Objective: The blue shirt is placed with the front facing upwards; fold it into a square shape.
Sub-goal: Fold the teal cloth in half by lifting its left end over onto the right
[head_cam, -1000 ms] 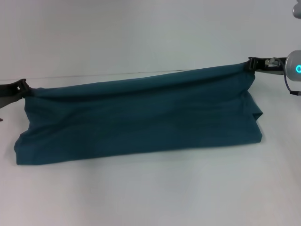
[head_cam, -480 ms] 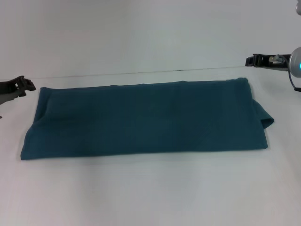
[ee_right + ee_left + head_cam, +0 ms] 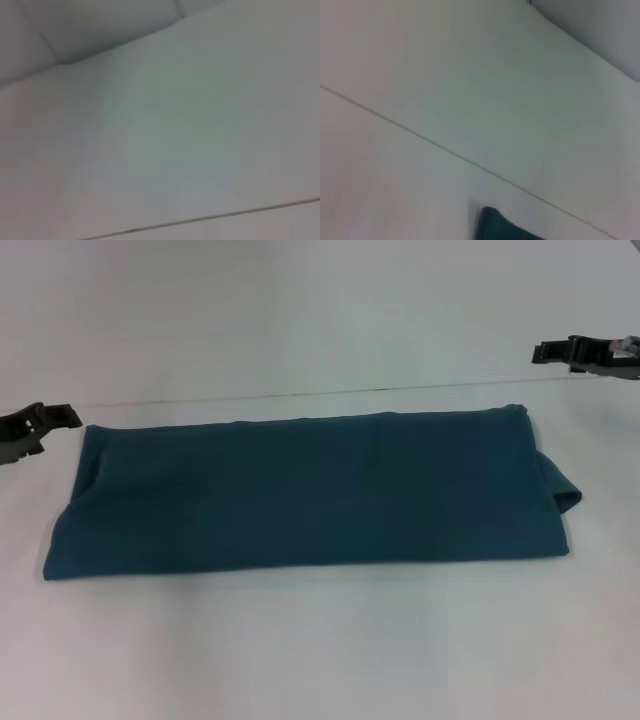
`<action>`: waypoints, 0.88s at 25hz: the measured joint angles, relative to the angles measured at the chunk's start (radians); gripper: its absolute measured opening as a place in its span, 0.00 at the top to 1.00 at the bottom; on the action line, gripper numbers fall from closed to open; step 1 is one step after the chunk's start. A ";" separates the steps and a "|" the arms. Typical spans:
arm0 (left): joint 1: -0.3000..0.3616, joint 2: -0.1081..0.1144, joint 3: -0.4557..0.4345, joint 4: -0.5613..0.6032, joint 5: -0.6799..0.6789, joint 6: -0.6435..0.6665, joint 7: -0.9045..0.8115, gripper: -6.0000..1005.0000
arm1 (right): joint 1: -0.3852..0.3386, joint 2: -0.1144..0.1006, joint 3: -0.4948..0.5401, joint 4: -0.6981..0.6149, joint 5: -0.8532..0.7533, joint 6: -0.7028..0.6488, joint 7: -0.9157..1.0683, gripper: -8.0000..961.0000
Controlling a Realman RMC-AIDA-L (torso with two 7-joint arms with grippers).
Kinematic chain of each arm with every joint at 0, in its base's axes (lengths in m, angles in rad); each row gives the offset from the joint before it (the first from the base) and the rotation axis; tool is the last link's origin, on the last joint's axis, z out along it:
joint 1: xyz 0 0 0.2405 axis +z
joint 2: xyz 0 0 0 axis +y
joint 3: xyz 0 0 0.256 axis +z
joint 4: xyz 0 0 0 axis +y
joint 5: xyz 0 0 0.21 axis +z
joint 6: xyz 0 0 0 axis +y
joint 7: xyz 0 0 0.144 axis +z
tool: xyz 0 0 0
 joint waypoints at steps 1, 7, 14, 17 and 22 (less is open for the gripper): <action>0.012 0.001 0.000 0.013 -0.030 0.021 0.008 0.40 | -0.016 -0.002 0.010 -0.013 0.044 -0.038 -0.029 0.46; 0.103 -0.002 0.003 0.124 -0.226 0.206 0.101 0.33 | -0.196 -0.007 0.040 -0.104 0.408 -0.345 -0.155 0.33; 0.202 0.004 -0.002 0.161 -0.336 0.385 0.104 0.33 | -0.304 -0.010 0.096 -0.102 0.499 -0.589 -0.191 0.34; 0.257 -0.007 -0.006 0.163 -0.405 0.439 0.131 0.34 | -0.352 0.005 0.154 -0.092 0.536 -0.685 -0.236 0.34; 0.304 -0.020 -0.060 0.129 -0.480 0.528 0.213 0.34 | -0.407 0.027 0.190 -0.077 0.555 -0.760 -0.310 0.34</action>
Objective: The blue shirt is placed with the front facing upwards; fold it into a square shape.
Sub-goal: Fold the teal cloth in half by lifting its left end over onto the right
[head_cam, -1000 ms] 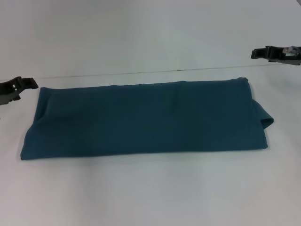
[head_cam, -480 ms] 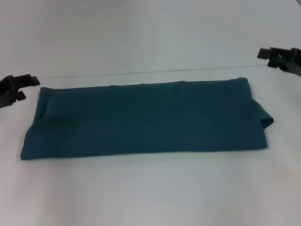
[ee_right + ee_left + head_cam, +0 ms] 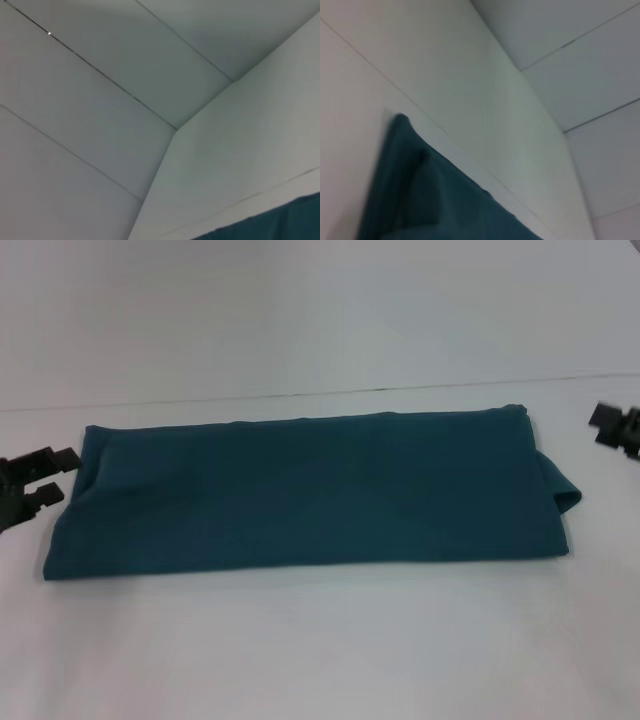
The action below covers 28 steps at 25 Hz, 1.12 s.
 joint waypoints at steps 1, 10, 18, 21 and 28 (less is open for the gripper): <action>0.004 -0.001 -0.013 -0.014 -0.012 0.014 0.020 0.34 | -0.004 0.002 0.000 0.010 -0.001 -0.008 -0.018 0.34; 0.006 -0.009 -0.001 -0.081 -0.046 0.084 0.217 0.33 | -0.010 0.016 -0.008 0.061 -0.006 -0.026 -0.098 0.34; -0.054 -0.024 -0.004 -0.119 -0.061 -0.027 0.141 0.13 | -0.003 0.029 -0.008 0.068 -0.005 -0.020 -0.122 0.34; -0.076 -0.053 -0.013 -0.139 -0.110 -0.144 0.137 0.12 | -0.001 0.033 -0.008 0.089 -0.005 -0.003 -0.132 0.34; -0.145 -0.085 -0.005 -0.230 -0.124 -0.379 0.199 0.11 | 0.001 0.032 -0.008 0.114 -0.005 0.012 -0.145 0.34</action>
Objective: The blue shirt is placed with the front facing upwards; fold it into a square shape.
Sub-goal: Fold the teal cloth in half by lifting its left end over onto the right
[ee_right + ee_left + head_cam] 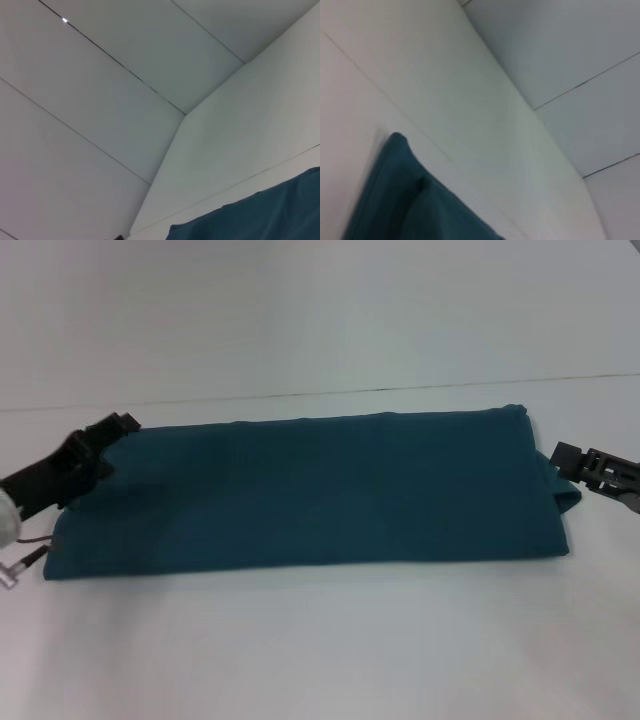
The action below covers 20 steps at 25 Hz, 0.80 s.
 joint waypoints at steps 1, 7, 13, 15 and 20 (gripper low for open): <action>-0.011 0.004 0.002 -0.020 0.003 -0.023 0.020 0.11 | 0.000 0.000 0.000 0.000 0.000 0.000 0.001 0.34; -0.026 -0.001 0.009 -0.048 0.005 -0.096 0.133 0.12 | -0.006 0.001 0.000 0.001 0.000 0.001 0.003 0.34; -0.031 -0.003 0.072 -0.062 0.005 -0.208 0.175 0.12 | -0.009 0.001 0.004 0.001 0.000 0.001 0.005 0.34; -0.032 -0.004 0.102 -0.072 0.005 -0.251 0.184 0.12 | -0.008 0.001 0.004 0.001 0.000 0.001 0.005 0.34; -0.037 -0.017 0.115 -0.085 0.000 -0.319 0.237 0.12 | -0.006 0.001 0.000 0.001 0.000 0.002 0.005 0.34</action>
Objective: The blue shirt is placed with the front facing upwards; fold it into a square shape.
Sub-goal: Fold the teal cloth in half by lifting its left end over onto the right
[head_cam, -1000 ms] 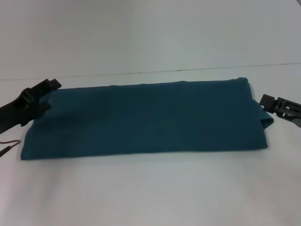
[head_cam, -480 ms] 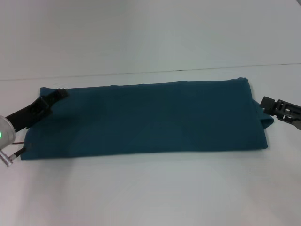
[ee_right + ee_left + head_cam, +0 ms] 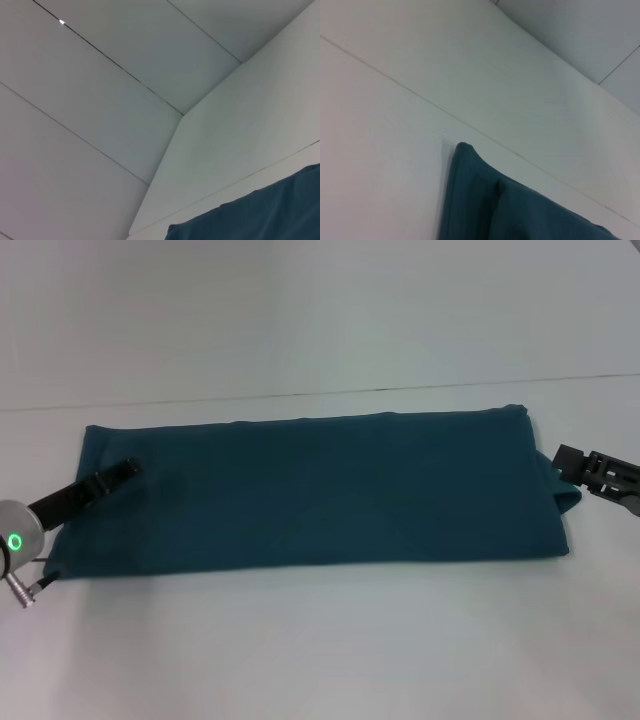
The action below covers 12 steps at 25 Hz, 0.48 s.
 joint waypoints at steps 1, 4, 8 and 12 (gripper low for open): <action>0.000 -0.002 0.000 -0.001 -0.001 -0.007 0.010 0.12 | 0.000 0.000 0.000 0.000 0.000 0.000 0.000 0.34; -0.002 -0.003 0.004 -0.007 0.004 -0.014 0.018 0.12 | -0.004 0.000 0.000 0.000 0.000 0.000 0.000 0.34; 0.005 -0.003 0.008 0.003 0.002 -0.003 0.019 0.12 | -0.005 0.000 0.001 0.002 0.000 0.002 0.001 0.34; 0.031 -0.008 0.002 0.068 -0.011 0.053 0.008 0.12 | -0.006 0.000 0.001 0.002 0.000 0.002 0.001 0.34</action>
